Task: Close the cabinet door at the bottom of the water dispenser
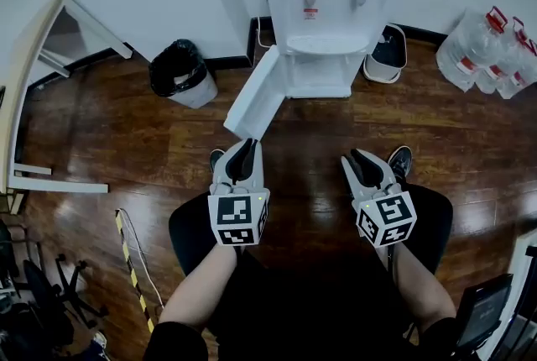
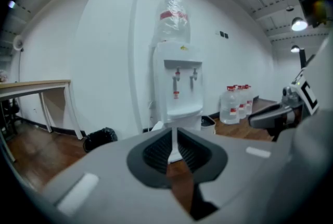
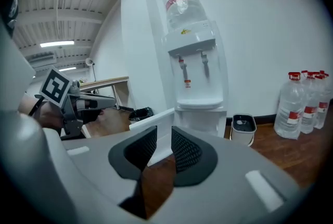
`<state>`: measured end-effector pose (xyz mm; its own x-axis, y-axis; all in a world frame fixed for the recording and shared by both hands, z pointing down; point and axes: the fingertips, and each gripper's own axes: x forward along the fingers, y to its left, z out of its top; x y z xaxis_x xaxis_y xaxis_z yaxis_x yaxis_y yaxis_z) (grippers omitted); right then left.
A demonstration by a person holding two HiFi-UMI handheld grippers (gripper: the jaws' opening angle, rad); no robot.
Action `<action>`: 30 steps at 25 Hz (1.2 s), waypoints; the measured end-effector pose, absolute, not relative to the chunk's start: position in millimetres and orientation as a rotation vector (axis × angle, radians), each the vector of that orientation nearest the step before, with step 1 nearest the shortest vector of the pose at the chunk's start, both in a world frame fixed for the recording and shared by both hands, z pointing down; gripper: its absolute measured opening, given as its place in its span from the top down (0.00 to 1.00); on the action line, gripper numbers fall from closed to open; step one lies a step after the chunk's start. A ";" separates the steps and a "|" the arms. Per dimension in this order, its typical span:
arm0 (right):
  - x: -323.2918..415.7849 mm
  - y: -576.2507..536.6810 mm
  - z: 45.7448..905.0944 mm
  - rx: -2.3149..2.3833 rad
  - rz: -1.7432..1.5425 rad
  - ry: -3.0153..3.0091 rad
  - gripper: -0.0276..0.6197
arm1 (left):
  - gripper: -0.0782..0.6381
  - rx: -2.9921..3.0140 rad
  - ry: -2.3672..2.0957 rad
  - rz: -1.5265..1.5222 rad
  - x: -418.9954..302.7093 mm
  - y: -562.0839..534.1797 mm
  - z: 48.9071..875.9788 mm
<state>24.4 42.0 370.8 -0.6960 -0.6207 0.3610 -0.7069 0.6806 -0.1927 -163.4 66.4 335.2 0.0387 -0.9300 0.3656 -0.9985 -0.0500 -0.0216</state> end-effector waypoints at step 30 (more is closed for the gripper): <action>-100.5 -81.7 483.5 0.731 0.446 -2.449 0.59 | 0.47 1.658 -1.571 1.080 -282.5 -29.1 529.8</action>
<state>-100.5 -81.7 483.5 -0.7065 -0.4038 0.5813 -0.5827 0.7980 -0.1540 -282.5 -29.1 529.8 -0.0341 -0.4949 0.8683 -0.9880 -0.1145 -0.1041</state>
